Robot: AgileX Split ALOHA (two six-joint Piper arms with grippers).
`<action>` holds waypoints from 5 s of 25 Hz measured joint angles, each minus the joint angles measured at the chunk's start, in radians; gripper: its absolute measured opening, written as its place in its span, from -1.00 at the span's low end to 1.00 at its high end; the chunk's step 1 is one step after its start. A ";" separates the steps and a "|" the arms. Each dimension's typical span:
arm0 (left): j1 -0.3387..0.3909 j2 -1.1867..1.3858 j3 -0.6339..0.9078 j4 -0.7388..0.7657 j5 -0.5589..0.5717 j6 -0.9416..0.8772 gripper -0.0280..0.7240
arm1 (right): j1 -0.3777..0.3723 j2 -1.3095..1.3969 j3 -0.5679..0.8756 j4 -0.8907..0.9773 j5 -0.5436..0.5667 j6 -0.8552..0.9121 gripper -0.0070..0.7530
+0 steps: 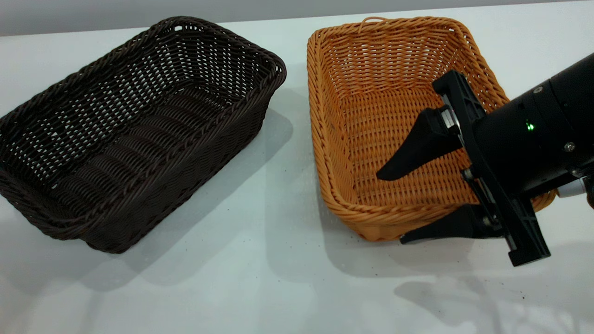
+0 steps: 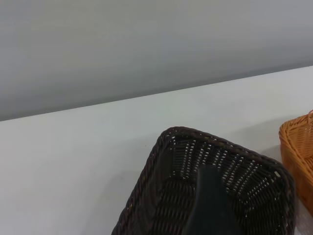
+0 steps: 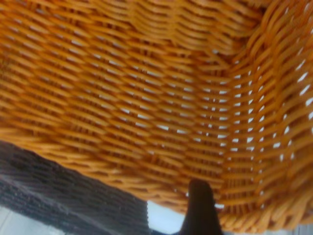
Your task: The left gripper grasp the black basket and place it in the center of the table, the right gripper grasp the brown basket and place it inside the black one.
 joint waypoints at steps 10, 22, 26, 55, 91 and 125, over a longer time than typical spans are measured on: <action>0.000 0.000 0.000 0.000 0.010 0.000 0.21 | 0.000 0.000 0.000 0.000 -0.116 0.031 0.32; 0.000 0.000 0.000 0.000 0.010 0.000 0.21 | 0.000 0.000 -0.007 0.000 -0.116 0.038 0.22; 0.000 0.000 0.000 0.000 0.010 0.000 0.21 | 0.000 0.000 -0.007 0.000 -0.116 0.038 0.18; 0.000 0.000 0.000 0.006 0.124 0.000 0.21 | -0.118 -0.055 -0.004 -0.003 -0.172 0.015 -0.69; -0.474 0.593 0.033 0.054 -0.230 0.013 0.21 | -0.552 -0.452 -0.433 -0.892 0.321 -0.087 -0.69; -0.526 0.787 0.029 0.057 -0.323 0.300 -0.57 | -0.552 -0.452 -0.433 -0.769 0.324 -0.223 -0.69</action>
